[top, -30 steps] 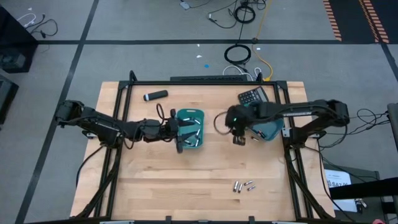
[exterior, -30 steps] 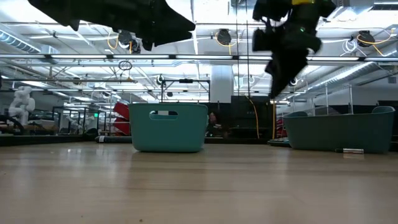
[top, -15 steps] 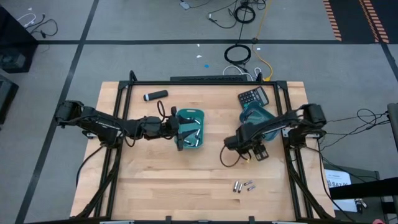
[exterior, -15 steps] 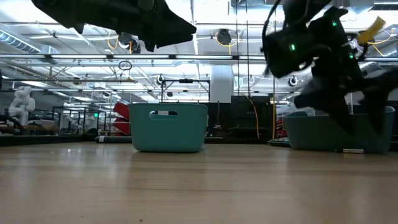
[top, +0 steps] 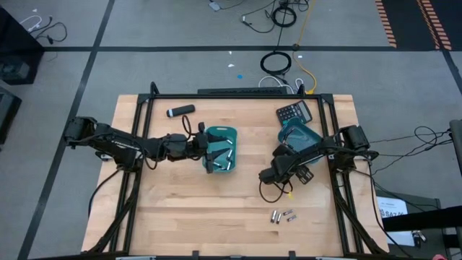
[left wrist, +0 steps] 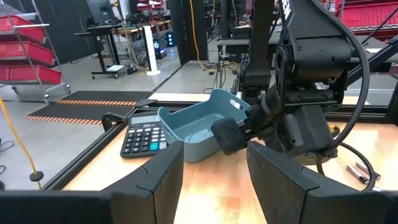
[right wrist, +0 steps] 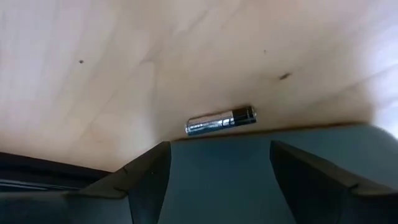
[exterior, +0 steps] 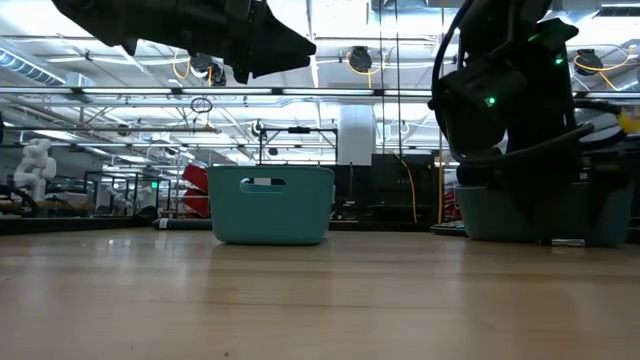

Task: Sort batteries
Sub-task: Put the silver battery into the green bin

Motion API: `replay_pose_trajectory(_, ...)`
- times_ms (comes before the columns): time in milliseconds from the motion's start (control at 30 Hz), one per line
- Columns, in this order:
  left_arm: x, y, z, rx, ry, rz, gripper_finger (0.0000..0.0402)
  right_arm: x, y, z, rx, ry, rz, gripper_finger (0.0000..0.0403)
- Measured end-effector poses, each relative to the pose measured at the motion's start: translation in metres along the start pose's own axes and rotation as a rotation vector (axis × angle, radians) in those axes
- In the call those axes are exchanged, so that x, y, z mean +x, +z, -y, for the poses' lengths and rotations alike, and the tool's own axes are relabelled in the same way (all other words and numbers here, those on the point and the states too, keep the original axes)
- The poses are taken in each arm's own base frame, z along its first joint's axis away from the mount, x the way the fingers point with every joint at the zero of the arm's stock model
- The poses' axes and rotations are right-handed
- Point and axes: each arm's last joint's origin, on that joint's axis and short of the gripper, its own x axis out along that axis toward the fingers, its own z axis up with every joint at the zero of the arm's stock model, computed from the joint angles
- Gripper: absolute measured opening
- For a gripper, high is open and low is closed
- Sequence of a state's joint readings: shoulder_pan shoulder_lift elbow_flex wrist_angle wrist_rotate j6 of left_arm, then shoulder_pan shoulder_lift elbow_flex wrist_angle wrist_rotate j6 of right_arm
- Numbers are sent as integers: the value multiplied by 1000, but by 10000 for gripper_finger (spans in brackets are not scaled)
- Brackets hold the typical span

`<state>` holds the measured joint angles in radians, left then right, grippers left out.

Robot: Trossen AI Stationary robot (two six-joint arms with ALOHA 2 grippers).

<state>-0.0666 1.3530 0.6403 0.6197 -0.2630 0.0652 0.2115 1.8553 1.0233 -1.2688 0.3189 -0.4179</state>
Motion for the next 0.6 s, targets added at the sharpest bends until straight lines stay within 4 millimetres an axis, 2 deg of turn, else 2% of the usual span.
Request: replay_pose_trajectory(600, -1, -3, 3, 1, -32, -30, 186, 0, 4, 1, -180, 33, 68, 268)
